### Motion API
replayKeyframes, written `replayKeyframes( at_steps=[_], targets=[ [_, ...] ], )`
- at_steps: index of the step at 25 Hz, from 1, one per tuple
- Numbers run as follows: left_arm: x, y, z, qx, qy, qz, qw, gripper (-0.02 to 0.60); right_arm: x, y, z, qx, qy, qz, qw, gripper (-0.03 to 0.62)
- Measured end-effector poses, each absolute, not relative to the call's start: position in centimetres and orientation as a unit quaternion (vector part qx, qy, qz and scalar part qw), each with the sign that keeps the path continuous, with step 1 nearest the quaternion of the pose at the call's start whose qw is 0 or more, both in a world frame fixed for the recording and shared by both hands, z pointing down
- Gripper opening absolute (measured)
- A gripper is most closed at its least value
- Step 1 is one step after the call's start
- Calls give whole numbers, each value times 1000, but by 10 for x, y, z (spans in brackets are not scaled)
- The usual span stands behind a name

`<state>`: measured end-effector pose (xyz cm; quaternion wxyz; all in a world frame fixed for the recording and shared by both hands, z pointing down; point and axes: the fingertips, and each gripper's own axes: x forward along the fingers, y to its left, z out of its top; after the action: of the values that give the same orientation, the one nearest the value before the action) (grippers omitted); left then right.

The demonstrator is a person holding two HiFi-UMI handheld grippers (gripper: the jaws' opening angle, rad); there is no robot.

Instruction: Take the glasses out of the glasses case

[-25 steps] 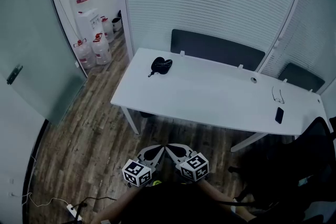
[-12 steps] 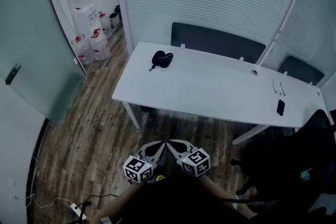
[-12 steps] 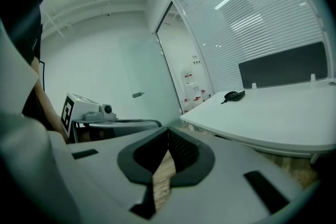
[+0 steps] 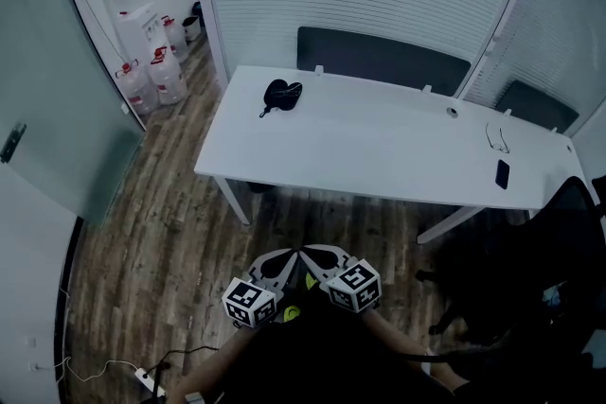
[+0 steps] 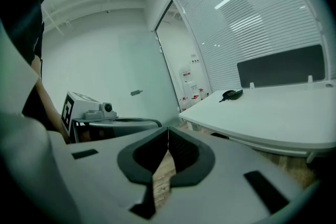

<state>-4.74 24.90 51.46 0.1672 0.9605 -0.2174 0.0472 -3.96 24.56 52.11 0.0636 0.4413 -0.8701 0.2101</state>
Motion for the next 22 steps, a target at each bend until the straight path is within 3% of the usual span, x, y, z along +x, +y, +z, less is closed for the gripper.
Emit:
replayKeyframes(
  at_steps=[22],
  targets=[
    [-68, 165, 520, 942, -279, 47, 182, 7, -59, 160, 531, 379, -895, 215, 93, 17]
  ],
)
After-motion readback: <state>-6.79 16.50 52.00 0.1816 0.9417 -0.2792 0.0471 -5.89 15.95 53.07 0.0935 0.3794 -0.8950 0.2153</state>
